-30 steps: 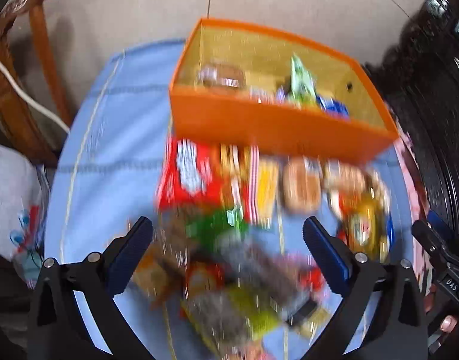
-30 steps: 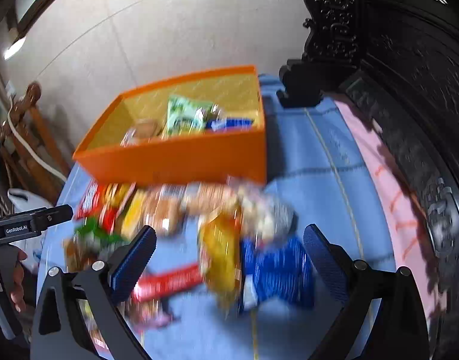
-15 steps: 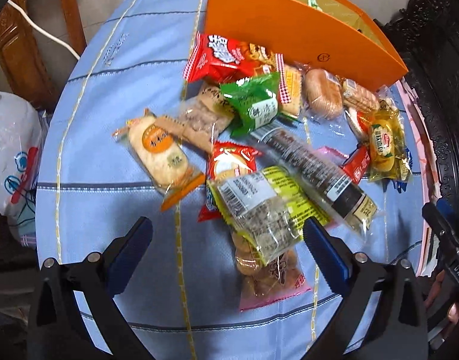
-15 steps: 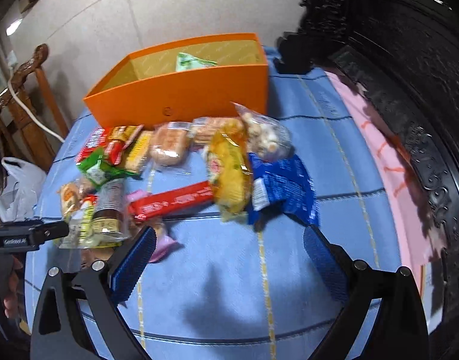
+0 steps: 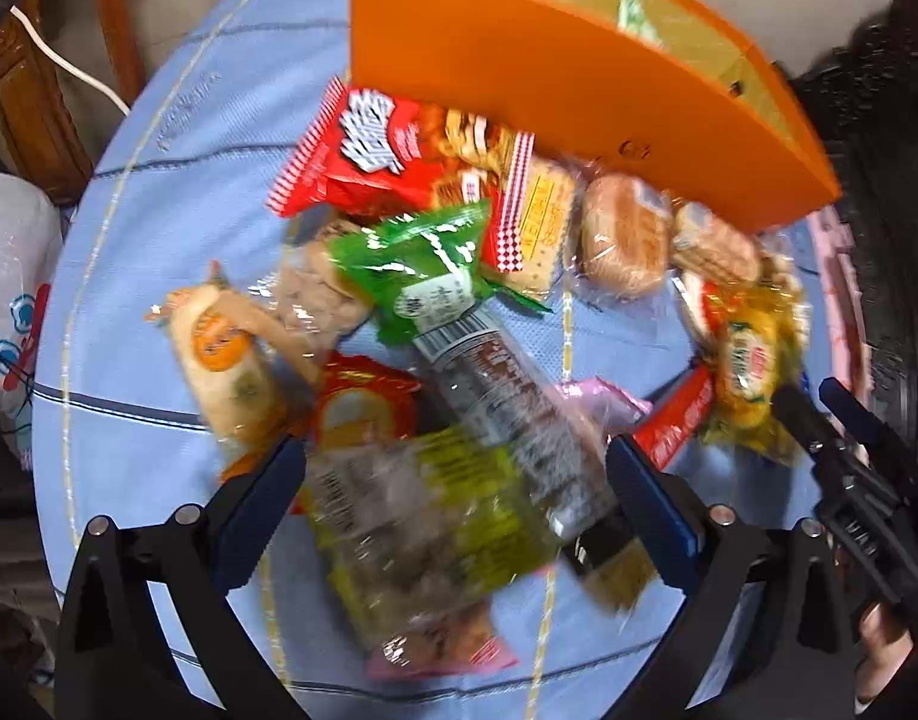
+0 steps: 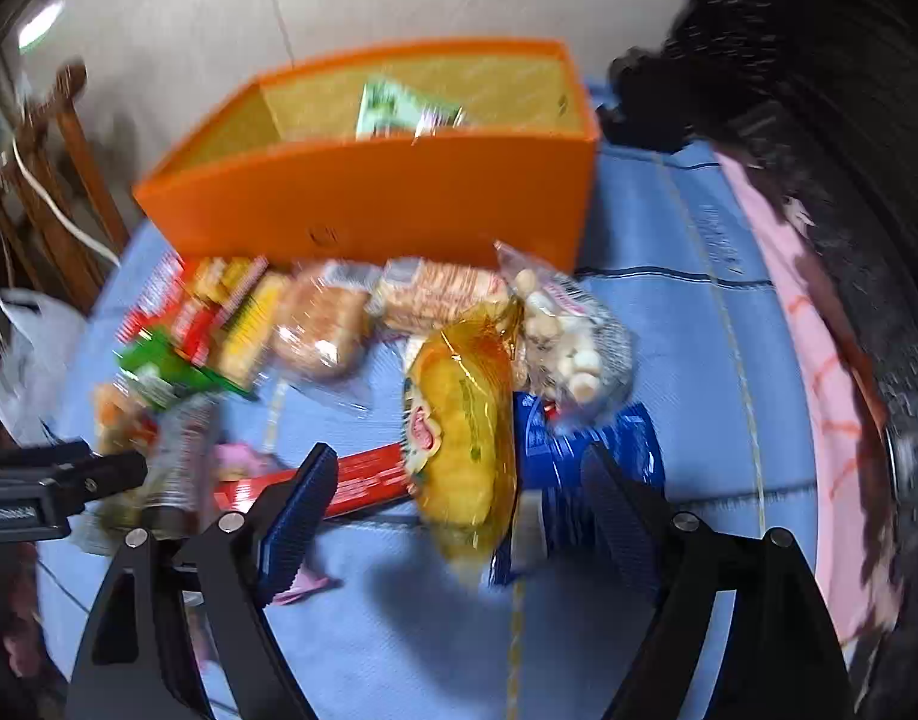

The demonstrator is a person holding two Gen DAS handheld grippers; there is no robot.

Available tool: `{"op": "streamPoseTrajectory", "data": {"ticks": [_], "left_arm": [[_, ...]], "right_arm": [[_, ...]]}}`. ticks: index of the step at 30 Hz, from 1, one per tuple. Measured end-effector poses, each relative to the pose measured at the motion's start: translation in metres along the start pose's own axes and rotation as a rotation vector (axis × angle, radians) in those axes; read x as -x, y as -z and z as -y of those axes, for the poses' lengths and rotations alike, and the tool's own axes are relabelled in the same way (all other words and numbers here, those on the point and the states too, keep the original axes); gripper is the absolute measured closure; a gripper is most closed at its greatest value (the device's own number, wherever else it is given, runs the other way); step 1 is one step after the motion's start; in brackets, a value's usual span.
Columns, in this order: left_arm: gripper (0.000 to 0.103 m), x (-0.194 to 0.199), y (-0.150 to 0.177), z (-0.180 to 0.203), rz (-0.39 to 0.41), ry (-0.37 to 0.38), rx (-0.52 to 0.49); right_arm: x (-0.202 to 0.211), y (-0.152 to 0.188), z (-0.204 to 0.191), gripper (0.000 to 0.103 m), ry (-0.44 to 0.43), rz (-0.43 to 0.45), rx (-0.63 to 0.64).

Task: Organize snacks
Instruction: 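Grasp a long brown stick pack with the left tool while the right tool grasps a yellow bag, then carry both packs into the orange box and open both tools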

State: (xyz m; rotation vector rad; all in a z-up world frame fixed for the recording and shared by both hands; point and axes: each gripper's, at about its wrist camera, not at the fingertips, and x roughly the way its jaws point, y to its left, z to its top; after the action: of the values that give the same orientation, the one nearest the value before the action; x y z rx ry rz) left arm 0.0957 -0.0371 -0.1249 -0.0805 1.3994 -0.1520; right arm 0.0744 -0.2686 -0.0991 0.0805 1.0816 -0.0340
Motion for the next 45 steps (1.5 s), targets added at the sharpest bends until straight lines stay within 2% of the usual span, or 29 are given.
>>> {"op": "streamPoseTrajectory", "data": {"ticks": [1, 3, 4, 5, 9, 11, 12, 13, 15, 22, 26, 32, 36, 39, 41, 45], "left_arm": [[0.004, -0.005, -0.002, 0.002, -0.014, -0.003, 0.007], [0.004, -0.021, -0.007, 0.01, -0.04, -0.049, 0.017], [0.004, -0.025, -0.008, 0.012, -0.04, -0.067, 0.018], [0.004, -0.032, -0.01, 0.015, -0.055, -0.075, 0.024], [0.004, -0.042, -0.013, 0.025, -0.049, -0.13, 0.006], [0.02, -0.034, -0.012, 0.024, -0.017, -0.109, 0.009], [0.052, -0.026, -0.011, 0.024, 0.004, -0.079, -0.002], [0.056, -0.019, -0.009, 0.023, 0.0, -0.042, -0.014], [0.06, -0.006, -0.002, 0.018, -0.002, 0.021, -0.009], [0.069, 0.021, 0.016, 0.014, 0.026, 0.088, -0.088], [0.069, 0.037, 0.018, 0.01, 0.046, 0.139, -0.112], [0.069, 0.078, 0.012, 0.008, 0.126, 0.219, -0.157], [0.069, 0.112, -0.017, 0.018, 0.224, 0.242, -0.188], [0.069, 0.132, -0.053, 0.025, 0.301, 0.24, -0.208], [0.069, 0.137, -0.084, 0.033, 0.34, 0.238, -0.214], [0.069, 0.126, -0.144, 0.049, 0.361, 0.228, -0.208]], "right_arm": [[-0.009, -0.003, -0.001, 0.025, 0.004, -0.008, 0.019], [-0.025, -0.005, -0.005, 0.038, 0.008, -0.032, 0.048], [-0.033, -0.006, -0.008, 0.048, 0.003, -0.047, 0.077], [-0.038, -0.006, -0.011, 0.053, -0.006, -0.058, 0.102], [-0.049, -0.008, -0.015, 0.057, -0.02, -0.072, 0.156], [-0.045, -0.01, -0.007, 0.065, -0.082, -0.08, 0.118], [-0.039, -0.011, -0.001, 0.065, -0.124, -0.077, 0.092], [-0.032, -0.012, 0.003, 0.066, -0.147, -0.067, 0.081], [-0.016, -0.012, 0.01, 0.067, -0.187, -0.039, 0.065], [0.021, -0.005, 0.019, 0.068, -0.279, 0.007, -0.01], [0.03, -0.002, 0.012, 0.068, -0.283, 0.017, -0.007], [0.053, -0.009, -0.004, 0.068, -0.32, 0.064, -0.005], [0.078, -0.038, -0.009, 0.068, -0.35, 0.147, -0.004], [0.088, -0.07, -0.01, 0.068, -0.345, 0.212, 0.002], [0.087, -0.093, -0.007, 0.068, -0.345, 0.243, -0.012], [0.064, -0.145, 0.002, 0.068, -0.358, 0.263, -0.082]]}}
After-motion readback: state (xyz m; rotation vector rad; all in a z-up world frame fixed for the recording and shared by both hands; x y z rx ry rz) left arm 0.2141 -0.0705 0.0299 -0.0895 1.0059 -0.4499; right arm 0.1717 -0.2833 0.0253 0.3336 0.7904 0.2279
